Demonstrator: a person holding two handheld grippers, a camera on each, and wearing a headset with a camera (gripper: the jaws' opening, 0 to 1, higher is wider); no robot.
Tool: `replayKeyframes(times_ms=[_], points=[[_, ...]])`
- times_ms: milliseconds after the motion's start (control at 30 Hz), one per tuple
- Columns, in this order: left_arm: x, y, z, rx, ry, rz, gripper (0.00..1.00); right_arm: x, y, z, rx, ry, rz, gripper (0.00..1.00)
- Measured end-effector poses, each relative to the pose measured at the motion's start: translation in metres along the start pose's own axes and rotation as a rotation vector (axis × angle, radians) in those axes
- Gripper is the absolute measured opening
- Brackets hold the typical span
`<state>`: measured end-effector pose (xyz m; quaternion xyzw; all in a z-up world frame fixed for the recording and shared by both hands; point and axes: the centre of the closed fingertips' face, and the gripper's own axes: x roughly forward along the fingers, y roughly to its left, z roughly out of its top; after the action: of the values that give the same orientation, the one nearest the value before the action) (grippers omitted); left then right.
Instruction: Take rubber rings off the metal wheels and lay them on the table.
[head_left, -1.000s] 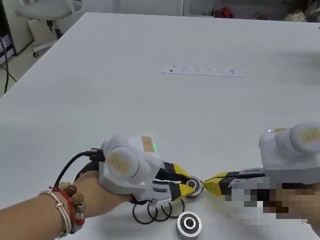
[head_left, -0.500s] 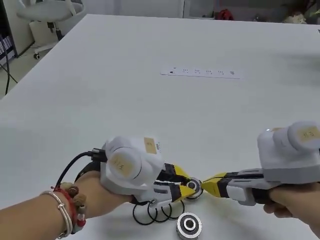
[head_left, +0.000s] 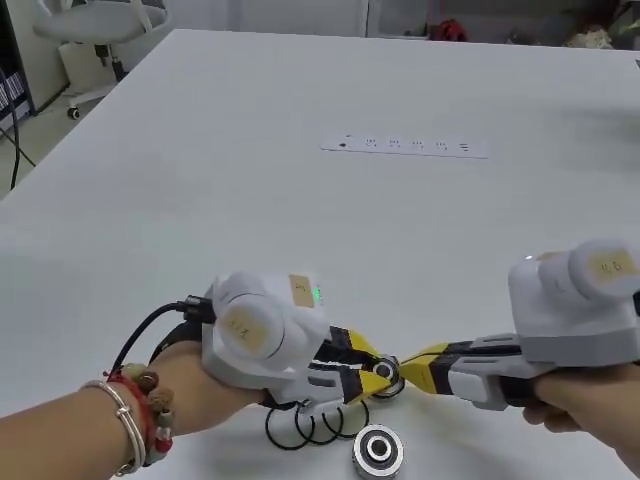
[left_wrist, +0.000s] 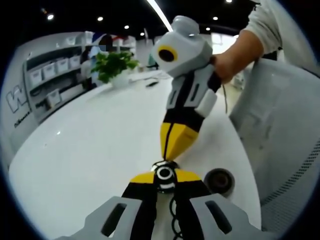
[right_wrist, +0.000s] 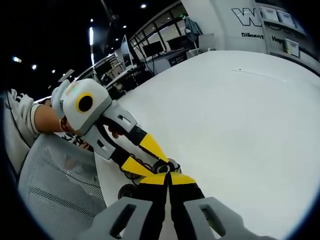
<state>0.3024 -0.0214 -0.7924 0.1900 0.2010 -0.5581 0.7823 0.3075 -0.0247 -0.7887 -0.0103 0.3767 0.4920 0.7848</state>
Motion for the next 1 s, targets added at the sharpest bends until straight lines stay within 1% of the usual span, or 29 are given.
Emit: replayKeyframes(times_ms=[100,200,267,300,333,400,467,567,633,700,833,933,1000], points=[[0.0,0.0,0.0,0.001,0.0,0.0,0.13,0.001,0.003,0.002,-0.008,-0.003,0.008,0.0],[0.0,0.0,0.0,0.001,-0.002,0.001,0.13,0.002,0.004,0.002,-0.034,0.001,0.007,0.0],[0.0,0.0,0.0,0.0,-0.005,0.002,0.13,0.001,0.005,0.002,-0.031,-0.001,0.011,0.0],[0.0,0.0,0.0,-0.001,-0.006,0.003,0.13,0.001,0.007,0.003,-0.026,-0.004,0.024,0.0],[0.0,0.0,0.0,-0.001,-0.008,0.003,0.13,-0.001,0.01,0.009,-0.018,-0.039,0.04,0.0],[0.0,0.0,0.0,0.0,-0.008,0.002,0.13,-0.003,0.008,0.016,-0.018,-0.05,0.029,0.0],[0.0,0.0,0.0,-0.005,-0.009,0.002,0.13,-0.002,0.007,0.018,-0.014,-0.049,0.028,0.0],[0.0,0.0,0.001,-0.004,-0.01,0.003,0.13,-0.002,0.008,0.013,-0.022,-0.033,0.024,0.0],[0.0,0.0,0.001,-0.018,-0.012,0.005,0.13,-0.003,0.009,0.013,-0.021,-0.032,0.025,0.0],[0.0,-0.001,0.001,-0.005,-0.012,0.004,0.14,-0.003,0.009,0.013,-0.015,-0.033,0.025,0.0],[0.0,-0.001,0.001,-0.011,-0.007,0.0,0.14,-0.004,0.012,0.012,-0.017,-0.029,0.028,0.0],[-0.002,-0.002,0.001,0.003,0.001,-0.011,0.15,-0.004,0.012,0.012,-0.014,-0.029,0.029,0.0],[-0.004,-0.003,0.003,-0.004,0.004,-0.023,0.16,-0.004,0.012,0.012,-0.012,-0.03,0.03,0.0]])
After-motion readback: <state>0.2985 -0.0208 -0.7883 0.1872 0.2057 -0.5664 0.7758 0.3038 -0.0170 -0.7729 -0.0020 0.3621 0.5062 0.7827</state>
